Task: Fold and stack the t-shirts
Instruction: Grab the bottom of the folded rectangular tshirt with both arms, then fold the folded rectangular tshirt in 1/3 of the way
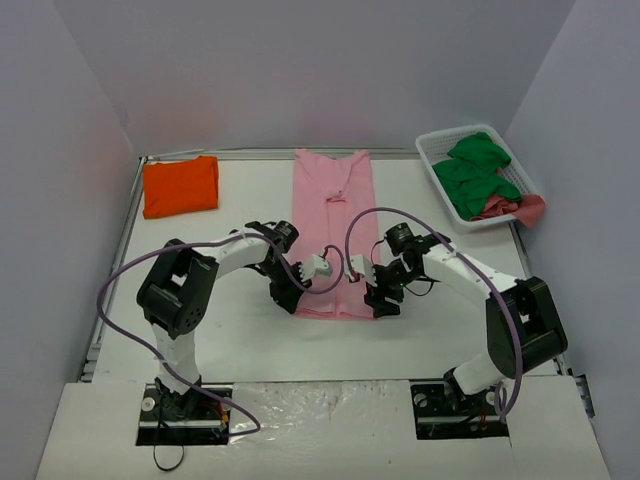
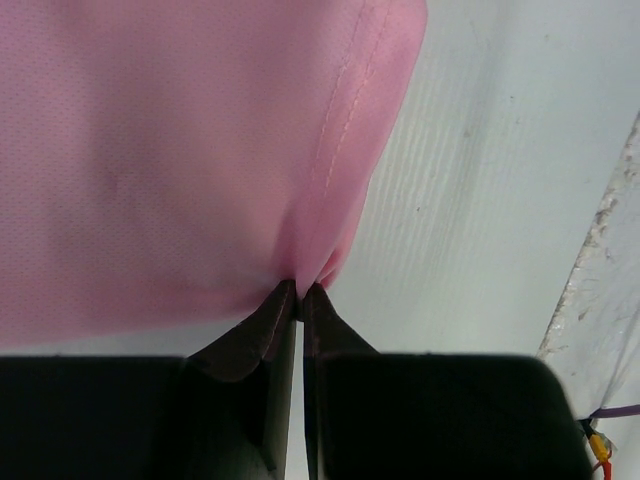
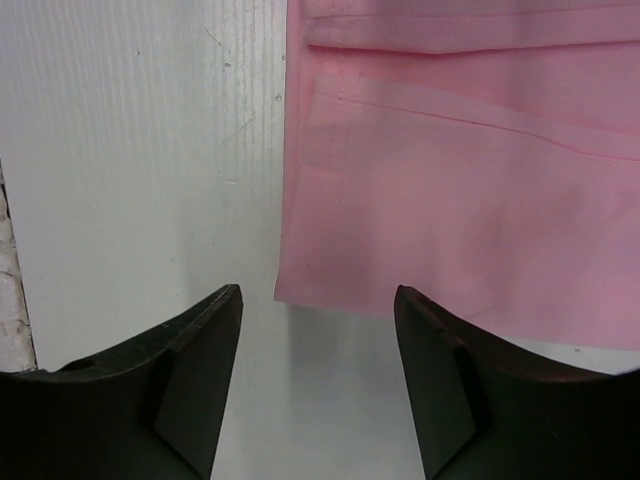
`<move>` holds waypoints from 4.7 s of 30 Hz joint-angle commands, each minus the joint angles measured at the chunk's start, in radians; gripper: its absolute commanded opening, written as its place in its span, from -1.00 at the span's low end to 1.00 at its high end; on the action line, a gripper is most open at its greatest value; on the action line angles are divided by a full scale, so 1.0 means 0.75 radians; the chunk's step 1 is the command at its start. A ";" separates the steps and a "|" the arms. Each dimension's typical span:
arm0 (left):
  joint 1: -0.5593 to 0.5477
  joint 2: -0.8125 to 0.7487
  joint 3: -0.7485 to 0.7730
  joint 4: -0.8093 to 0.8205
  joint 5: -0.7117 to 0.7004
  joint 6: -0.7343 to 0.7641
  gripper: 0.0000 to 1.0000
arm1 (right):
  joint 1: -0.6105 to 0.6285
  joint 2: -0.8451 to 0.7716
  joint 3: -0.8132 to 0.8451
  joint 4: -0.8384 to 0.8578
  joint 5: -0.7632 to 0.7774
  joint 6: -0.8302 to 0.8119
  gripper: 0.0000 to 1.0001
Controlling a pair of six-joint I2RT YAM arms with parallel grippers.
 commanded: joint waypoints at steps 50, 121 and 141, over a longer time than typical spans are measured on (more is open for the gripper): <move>0.060 0.117 0.159 -0.200 0.237 0.107 -0.95 | 0.088 0.128 -0.077 0.076 0.173 0.065 -0.13; -0.030 -0.247 0.370 -0.953 0.290 0.469 -0.95 | 0.096 -0.135 0.402 -0.738 -0.044 -0.083 -1.00; 0.096 -0.161 0.568 -0.926 0.245 0.401 -0.95 | 0.008 -0.015 0.614 -0.671 0.009 -0.099 -1.00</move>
